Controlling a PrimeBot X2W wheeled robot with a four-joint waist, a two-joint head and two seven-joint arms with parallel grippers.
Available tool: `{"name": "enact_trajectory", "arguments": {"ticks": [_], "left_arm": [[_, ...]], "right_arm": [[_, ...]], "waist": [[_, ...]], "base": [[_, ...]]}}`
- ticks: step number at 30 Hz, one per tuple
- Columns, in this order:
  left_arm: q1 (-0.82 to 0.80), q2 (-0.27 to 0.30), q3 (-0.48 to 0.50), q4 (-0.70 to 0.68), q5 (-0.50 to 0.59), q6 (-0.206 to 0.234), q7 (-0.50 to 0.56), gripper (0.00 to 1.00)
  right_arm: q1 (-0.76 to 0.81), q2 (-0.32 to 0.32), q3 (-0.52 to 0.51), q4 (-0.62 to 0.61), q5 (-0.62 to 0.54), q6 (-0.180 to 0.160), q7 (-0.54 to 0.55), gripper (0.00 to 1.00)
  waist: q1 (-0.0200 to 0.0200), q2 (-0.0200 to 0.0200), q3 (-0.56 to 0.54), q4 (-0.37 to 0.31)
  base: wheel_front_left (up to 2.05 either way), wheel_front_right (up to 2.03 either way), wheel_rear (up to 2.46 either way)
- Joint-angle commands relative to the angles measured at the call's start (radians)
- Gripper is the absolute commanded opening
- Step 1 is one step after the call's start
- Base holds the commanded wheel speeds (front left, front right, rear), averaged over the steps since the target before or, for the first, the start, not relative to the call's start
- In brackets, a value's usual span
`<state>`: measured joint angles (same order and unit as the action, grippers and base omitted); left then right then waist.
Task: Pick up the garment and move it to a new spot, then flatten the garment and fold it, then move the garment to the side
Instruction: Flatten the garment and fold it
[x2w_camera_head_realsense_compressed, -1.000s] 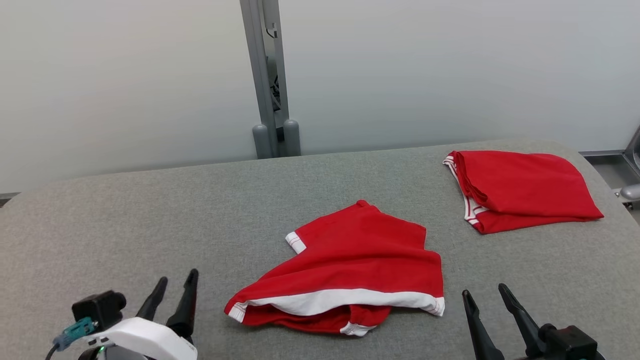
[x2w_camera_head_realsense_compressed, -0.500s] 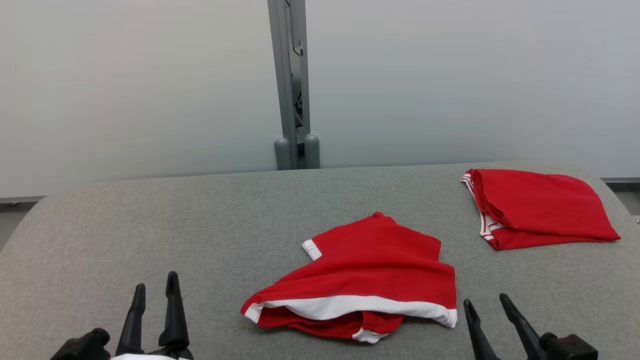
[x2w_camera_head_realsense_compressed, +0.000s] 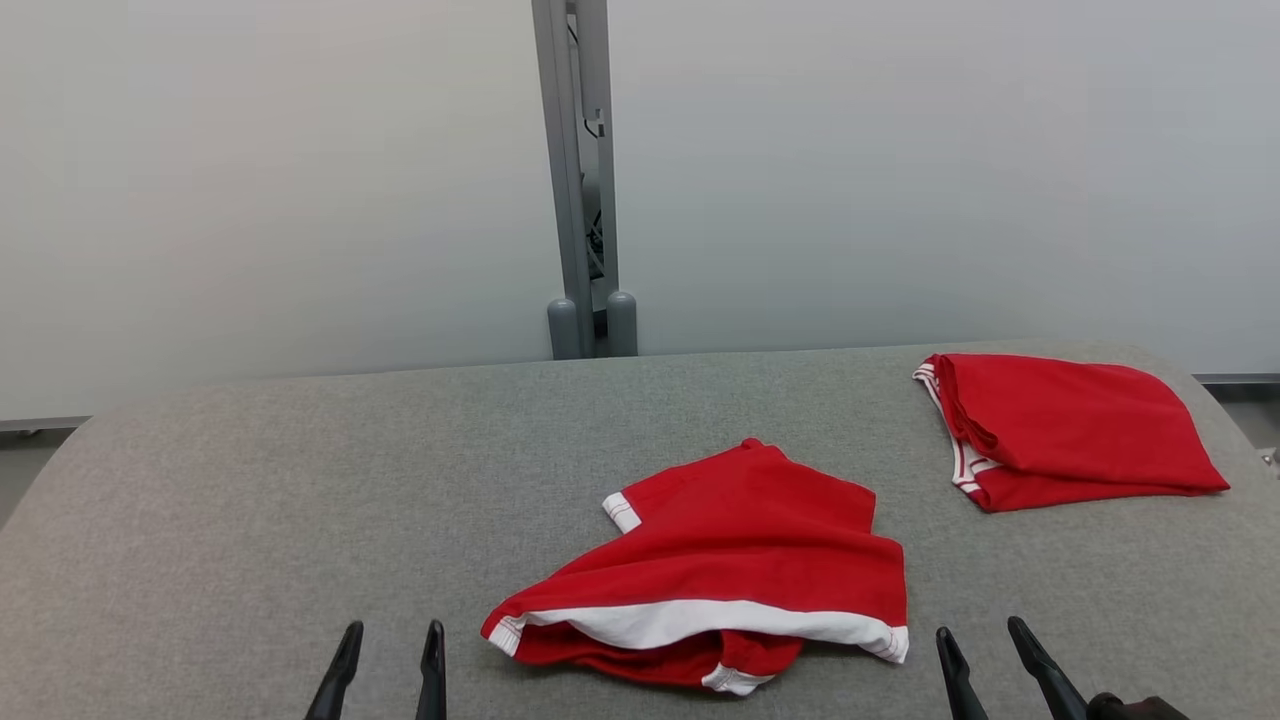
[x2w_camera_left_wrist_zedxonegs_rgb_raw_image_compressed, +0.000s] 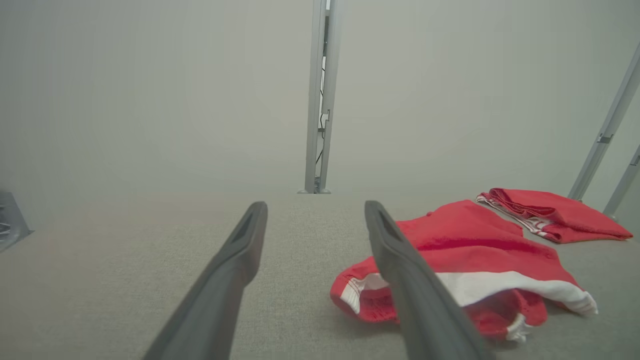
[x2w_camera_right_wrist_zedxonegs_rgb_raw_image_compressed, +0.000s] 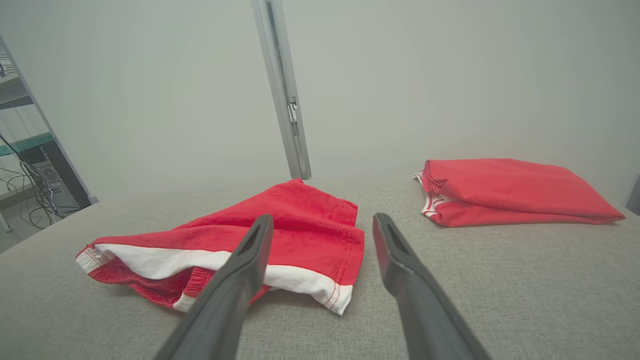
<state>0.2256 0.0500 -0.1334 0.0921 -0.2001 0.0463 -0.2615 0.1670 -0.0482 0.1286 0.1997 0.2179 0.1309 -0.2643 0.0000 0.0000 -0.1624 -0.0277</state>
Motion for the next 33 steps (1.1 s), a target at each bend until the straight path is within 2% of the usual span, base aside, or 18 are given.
{"name": "enact_trajectory", "arguments": {"ticks": [1,12,33], "left_arm": [[0.016,0.003,-0.001,0.017,0.000,0.015,-0.003,1.00],[0.045,0.003,-0.017,0.071,-0.007,0.044,-0.004,1.00],[0.038,0.003,-0.029,0.080,-0.003,0.049,-0.004,1.00]], "right_arm": [[0.010,-0.005,0.000,-0.002,-0.007,0.000,-0.001,1.00],[0.035,-0.005,-0.008,0.013,0.002,0.000,-0.001,1.00],[0.036,-0.005,-0.002,0.016,0.006,0.000,-0.001,1.00]], "waist": [[0.0000,0.0000,-0.001,-0.001],[0.0000,0.0000,-0.024,-0.003],[0.0000,0.0000,-0.027,-0.004]], "base": [[0.00,0.00,0.00],[0.00,0.00,0.00],[0.00,0.00,0.00]]}}
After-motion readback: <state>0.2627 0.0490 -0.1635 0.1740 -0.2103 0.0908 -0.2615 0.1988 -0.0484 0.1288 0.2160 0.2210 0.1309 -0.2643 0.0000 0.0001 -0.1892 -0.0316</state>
